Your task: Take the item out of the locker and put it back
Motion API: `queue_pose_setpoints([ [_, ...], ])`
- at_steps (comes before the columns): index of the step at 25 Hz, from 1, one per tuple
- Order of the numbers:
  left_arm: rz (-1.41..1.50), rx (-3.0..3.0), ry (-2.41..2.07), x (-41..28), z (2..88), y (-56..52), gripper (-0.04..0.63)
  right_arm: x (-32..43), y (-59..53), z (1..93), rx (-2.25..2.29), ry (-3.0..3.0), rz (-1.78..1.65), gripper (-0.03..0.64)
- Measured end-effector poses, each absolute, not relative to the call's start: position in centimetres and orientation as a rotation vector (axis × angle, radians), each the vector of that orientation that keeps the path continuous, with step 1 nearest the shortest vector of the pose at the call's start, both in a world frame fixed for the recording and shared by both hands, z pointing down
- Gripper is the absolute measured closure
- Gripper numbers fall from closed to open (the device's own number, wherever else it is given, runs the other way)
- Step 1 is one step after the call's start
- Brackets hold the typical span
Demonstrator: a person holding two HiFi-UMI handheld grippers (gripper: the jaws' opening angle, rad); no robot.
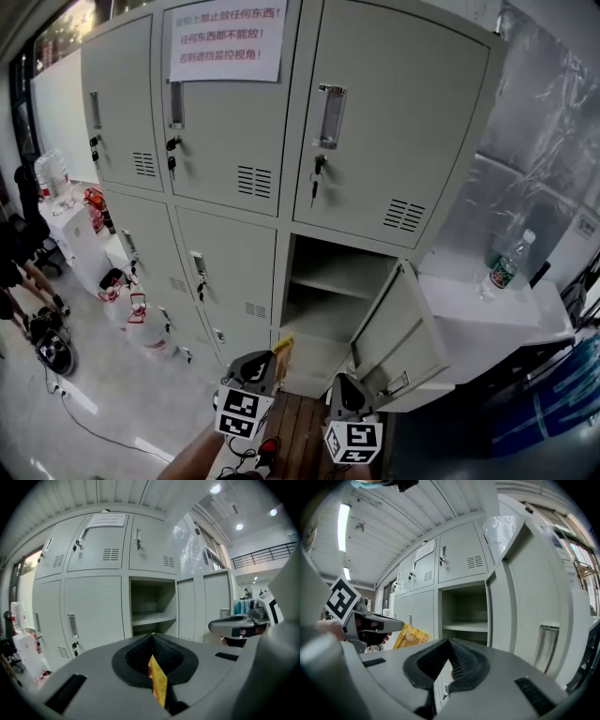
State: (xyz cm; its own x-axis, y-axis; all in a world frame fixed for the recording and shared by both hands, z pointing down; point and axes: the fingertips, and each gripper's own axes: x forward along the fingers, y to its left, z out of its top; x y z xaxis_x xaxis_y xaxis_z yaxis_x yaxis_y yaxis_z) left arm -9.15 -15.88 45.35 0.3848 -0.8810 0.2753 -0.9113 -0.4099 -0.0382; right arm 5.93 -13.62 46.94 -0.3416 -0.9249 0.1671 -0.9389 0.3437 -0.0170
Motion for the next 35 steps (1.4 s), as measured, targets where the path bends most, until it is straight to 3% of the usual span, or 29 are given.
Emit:
queue_pose_setpoints([
  [18, 0.374, 2.525, -1.635, -8.7, 44.7, -4.4, 0.574, 7.2, -4.9, 46.3, 1.714, -2.493, 0.142, 0.600],
  [35, 0.359, 2.513, -1.648, -8.8, 45.3, -3.4, 0.574, 7.2, -4.0, 46.8, 1.714, -2.495, 0.158, 0.600],
])
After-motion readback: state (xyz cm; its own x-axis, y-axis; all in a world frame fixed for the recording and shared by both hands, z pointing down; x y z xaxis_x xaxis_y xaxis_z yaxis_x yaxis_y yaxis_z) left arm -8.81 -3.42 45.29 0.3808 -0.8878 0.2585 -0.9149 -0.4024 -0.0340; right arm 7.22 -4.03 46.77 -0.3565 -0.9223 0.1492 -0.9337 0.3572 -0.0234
